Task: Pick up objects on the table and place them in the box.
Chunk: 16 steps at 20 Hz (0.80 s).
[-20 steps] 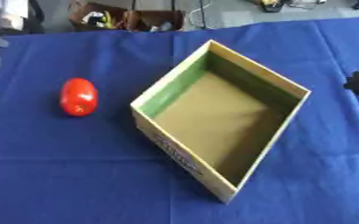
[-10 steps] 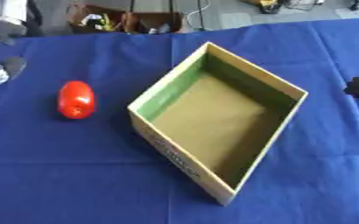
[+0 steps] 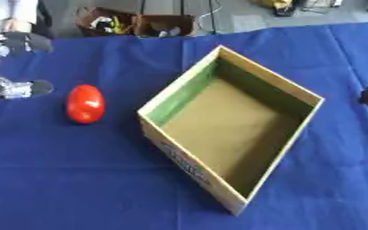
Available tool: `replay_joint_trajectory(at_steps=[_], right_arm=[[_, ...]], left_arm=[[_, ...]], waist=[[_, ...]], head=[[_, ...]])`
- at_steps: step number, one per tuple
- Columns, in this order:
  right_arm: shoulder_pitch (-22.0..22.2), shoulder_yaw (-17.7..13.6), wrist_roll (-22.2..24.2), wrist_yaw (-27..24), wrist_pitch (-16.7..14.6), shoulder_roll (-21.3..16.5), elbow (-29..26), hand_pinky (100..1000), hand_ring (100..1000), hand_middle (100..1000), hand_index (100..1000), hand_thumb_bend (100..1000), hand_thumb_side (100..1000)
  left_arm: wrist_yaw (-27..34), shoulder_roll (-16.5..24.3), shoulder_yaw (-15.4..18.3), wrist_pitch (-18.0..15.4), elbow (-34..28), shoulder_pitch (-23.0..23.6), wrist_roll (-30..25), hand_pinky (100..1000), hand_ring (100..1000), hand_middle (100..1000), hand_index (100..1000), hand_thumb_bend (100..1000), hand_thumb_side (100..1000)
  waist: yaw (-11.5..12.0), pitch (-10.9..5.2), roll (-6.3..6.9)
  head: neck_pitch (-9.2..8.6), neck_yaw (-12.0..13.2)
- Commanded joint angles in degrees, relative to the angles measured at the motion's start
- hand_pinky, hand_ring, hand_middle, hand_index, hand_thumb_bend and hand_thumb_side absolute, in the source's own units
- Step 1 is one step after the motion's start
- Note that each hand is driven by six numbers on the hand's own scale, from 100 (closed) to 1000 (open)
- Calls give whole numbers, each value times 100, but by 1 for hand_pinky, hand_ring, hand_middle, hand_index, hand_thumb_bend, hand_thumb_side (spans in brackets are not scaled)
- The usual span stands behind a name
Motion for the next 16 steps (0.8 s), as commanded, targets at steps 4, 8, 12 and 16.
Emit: replay_joint_trajectory(at_steps=[4, 8, 12, 16], right_arm=[[-22, 35, 66, 123, -20, -116, -56, 904, 858, 638, 788, 100, 862], [-37, 40, 76, 162, -32, -117, -56, 904, 857, 637, 785, 100, 861], [-53, 51, 93, 197, -49, -114, -56, 904, 857, 635, 781, 100, 865], [-71, 66, 112, 218, -74, -110, -56, 903, 857, 635, 778, 100, 866]], left_arm=[[-283, -138, 21, -178, 615, -443, -535, 877, 966, 1000, 1000, 696, 1000], [-150, -315, 35, -247, 952, -613, -621, 860, 935, 971, 1000, 671, 1000], [-205, -447, -22, -286, 1150, -723, -725, 843, 924, 983, 1000, 678, 1000], [-404, -581, -29, -245, 1325, -829, -707, 841, 921, 976, 1000, 676, 1000]], waist=[[-48, -48, 30], [-93, 7, 55], [-149, 75, 77], [-207, 135, 88]], head=[[-145, 84], [-193, 125], [-253, 166], [-309, 233]])
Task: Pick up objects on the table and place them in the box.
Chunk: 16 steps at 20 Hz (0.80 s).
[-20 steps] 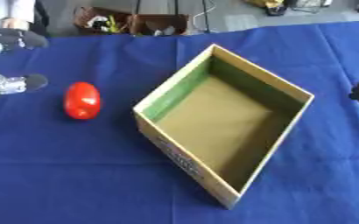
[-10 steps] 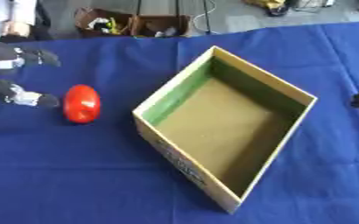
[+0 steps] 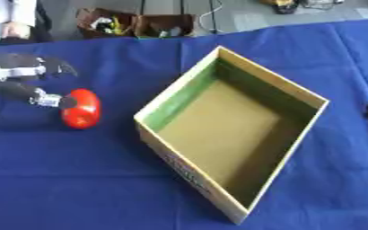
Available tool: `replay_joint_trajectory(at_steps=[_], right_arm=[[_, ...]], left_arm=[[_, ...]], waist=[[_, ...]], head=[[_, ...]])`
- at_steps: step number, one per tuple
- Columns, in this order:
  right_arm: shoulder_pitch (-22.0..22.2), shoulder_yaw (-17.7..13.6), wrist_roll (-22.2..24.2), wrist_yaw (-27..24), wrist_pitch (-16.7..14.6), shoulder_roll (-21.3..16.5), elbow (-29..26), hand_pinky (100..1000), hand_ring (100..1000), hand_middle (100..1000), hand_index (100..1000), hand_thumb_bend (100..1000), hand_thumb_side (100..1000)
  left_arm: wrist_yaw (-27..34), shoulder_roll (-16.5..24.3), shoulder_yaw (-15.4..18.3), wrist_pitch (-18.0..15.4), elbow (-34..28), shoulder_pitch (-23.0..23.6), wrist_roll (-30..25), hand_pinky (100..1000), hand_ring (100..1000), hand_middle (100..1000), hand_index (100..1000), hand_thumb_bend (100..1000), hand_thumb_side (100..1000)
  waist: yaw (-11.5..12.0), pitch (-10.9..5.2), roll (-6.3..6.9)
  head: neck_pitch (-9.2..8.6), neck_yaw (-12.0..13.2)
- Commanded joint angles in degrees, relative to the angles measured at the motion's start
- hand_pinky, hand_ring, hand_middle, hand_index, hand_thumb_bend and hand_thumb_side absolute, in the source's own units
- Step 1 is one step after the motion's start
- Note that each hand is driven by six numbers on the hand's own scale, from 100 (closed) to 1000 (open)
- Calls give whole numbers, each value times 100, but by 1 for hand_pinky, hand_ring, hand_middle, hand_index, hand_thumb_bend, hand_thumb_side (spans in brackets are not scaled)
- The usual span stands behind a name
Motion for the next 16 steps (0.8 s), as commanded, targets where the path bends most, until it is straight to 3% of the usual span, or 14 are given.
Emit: replay_joint_trajectory(at_steps=[1, 4, 10, 16], right_arm=[[-53, 9, 22, 59, -32, -107, -56, 903, 857, 635, 777, 100, 865], [-64, 7, 21, 73, -50, -105, -56, 903, 856, 634, 775, 100, 864], [-58, 10, 33, 126, -48, -83, -56, 902, 856, 632, 763, 100, 872], [-55, 9, 24, 169, -49, -62, -56, 902, 855, 630, 757, 100, 870]], left_arm=[[-149, 28, 18, -127, 93, -174, -150, 837, 918, 978, 1000, 673, 1000], [-241, -38, 18, -104, 233, -239, -204, 817, 907, 984, 1000, 657, 972], [-349, -114, 75, -74, 406, -291, -218, 791, 885, 1000, 1000, 498, 864], [-352, -132, 83, 62, 498, -284, -302, 723, 845, 1000, 1000, 533, 898]], waist=[[-25, -90, -1], [-62, -50, 6], [-80, 5, 27], [-106, 45, 33]], head=[[-122, 74], [-150, 116], [-190, 140], [-246, 177]])
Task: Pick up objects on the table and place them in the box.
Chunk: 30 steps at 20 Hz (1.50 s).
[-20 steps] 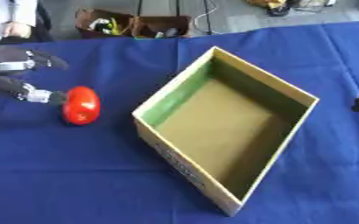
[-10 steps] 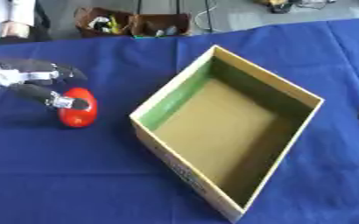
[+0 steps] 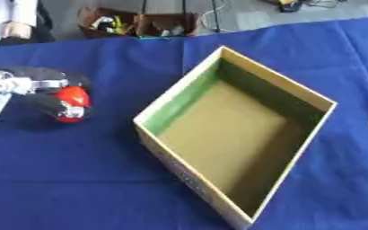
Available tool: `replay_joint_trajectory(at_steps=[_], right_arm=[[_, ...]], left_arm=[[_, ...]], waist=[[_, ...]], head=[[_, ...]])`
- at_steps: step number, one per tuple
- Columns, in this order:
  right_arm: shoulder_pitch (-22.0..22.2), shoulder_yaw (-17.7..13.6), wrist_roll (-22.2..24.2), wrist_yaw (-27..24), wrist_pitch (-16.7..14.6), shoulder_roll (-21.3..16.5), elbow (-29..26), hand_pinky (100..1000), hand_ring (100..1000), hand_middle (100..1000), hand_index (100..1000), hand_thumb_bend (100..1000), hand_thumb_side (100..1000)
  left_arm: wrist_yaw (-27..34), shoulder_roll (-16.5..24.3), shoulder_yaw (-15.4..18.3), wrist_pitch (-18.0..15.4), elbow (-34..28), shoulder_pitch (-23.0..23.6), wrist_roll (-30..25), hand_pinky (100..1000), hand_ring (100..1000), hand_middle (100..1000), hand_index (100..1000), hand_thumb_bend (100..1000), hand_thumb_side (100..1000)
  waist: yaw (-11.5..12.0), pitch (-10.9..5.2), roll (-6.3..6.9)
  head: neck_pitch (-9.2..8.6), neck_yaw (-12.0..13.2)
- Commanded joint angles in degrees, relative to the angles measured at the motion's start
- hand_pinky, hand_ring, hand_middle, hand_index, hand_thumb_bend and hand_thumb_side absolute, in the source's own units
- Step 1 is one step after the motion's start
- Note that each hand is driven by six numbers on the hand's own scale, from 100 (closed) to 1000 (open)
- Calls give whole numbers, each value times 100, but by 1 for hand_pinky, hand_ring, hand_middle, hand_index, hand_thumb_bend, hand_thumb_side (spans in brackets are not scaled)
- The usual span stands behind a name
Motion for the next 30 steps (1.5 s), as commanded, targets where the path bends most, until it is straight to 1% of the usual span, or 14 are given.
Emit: replay_joint_trajectory(at_steps=[1, 7, 11, 15, 17, 18, 20, 21, 25, 30], right_arm=[[-23, 0, -2, 47, -22, -61, -56, 902, 855, 630, 755, 100, 869], [3, 1, -2, 93, 3, -48, -56, 902, 856, 629, 751, 100, 873], [8, 1, -2, 110, 10, -43, -56, 903, 856, 629, 750, 100, 875], [29, 2, 8, 128, 28, -36, -56, 903, 856, 629, 750, 100, 881], [41, -2, 6, 128, 35, -41, -56, 903, 856, 629, 749, 100, 881], [50, -4, 6, 123, 43, -44, -56, 904, 856, 629, 749, 100, 885], [59, -5, 9, 114, 56, -48, -56, 904, 856, 629, 749, 100, 885], [65, -7, 11, 111, 63, -47, -56, 905, 857, 629, 749, 100, 895], [95, -17, 22, 105, 119, -33, -56, 905, 857, 629, 749, 100, 897], [103, -22, 25, 86, 139, -29, -56, 905, 857, 629, 750, 100, 900]], left_arm=[[-16, 103, 67, -42, 14, -90, -198, 712, 840, 1000, 1000, 531, 903], [81, 122, 41, 34, -29, -120, -369, 658, 793, 1000, 1000, 538, 906], [177, 134, 6, 59, -48, -94, -377, 674, 795, 1000, 1000, 532, 914], [262, 180, 80, 116, -186, -130, -378, 683, 798, 1000, 1000, 507, 924], [276, 246, 98, 145, -323, -145, -378, 719, 831, 1000, 1000, 496, 926], [281, 299, 108, 159, -427, -146, -378, 765, 860, 1000, 1000, 500, 925], [297, 364, 116, 199, -579, -125, -378, 765, 860, 1000, 1000, 500, 925], [308, 387, 124, 222, -623, -115, -376, 836, 907, 1000, 1000, 501, 922], [404, 511, 204, 336, -794, -21, -354, 839, 912, 1000, 1000, 498, 915], [435, 631, 221, 422, -955, 122, -366, 830, 911, 1000, 1000, 493, 920]], waist=[[-3, -100, -22], [35, -94, -16], [59, -94, -26], [76, -109, -27], [109, -137, -32], [138, -159, -32], [167, -182, -31], [182, -194, -30], [263, -257, -41], [316, -288, -56]], head=[[-83, 25], [-68, 18], [-60, 13], [-26, 16], [2, 7], [21, 1], [38, -2], [43, -3], [69, -23], [84, -34]])
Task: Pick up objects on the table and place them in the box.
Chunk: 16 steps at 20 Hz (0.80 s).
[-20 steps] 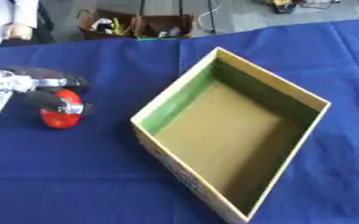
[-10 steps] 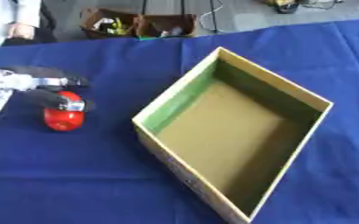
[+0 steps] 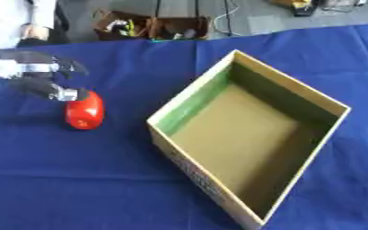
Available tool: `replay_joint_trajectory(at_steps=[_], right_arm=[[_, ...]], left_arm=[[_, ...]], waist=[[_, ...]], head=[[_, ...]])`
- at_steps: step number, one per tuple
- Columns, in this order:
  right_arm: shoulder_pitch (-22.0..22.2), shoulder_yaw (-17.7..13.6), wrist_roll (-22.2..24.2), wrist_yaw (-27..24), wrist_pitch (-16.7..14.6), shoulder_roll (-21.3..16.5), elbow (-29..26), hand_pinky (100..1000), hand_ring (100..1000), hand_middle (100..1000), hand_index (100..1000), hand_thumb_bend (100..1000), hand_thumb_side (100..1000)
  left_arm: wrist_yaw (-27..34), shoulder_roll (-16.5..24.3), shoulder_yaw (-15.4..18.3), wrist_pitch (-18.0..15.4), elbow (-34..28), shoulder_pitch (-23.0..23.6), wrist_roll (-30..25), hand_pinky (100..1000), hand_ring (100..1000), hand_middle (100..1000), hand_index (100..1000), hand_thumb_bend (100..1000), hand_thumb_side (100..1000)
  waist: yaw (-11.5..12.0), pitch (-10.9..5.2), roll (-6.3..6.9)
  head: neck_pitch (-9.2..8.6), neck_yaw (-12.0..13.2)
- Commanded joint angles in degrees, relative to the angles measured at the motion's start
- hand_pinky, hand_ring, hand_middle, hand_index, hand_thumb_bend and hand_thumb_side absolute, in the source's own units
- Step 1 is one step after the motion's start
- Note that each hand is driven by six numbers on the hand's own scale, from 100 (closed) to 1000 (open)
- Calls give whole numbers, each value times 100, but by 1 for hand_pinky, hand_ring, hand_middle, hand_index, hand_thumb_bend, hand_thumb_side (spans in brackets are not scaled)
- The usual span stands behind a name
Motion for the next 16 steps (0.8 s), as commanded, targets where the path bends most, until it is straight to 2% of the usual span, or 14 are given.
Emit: replay_joint_trajectory(at_steps=[1, 10, 16], right_arm=[[-3, -22, -8, 7, 21, -31, -56, 905, 857, 629, 750, 100, 902], [-6, -23, 7, 17, 54, 0, -56, 906, 858, 629, 747, 100, 910], [-6, -18, 16, 46, 48, 20, -56, 906, 857, 628, 742, 100, 908]], left_arm=[[46, 298, 70, 8, -140, 4, -53, 825, 910, 1000, 1000, 494, 927], [48, 273, -76, -141, 28, 156, -59, 756, 864, 995, 1000, 575, 930], [15, 180, 43, -44, 63, 119, 36, 730, 831, 972, 1000, 548, 925]], waist=[[22, -178, -18], [4, -163, -33], [-32, -135, -41]], head=[[12, -19], [-47, -15], [-81, -8]])
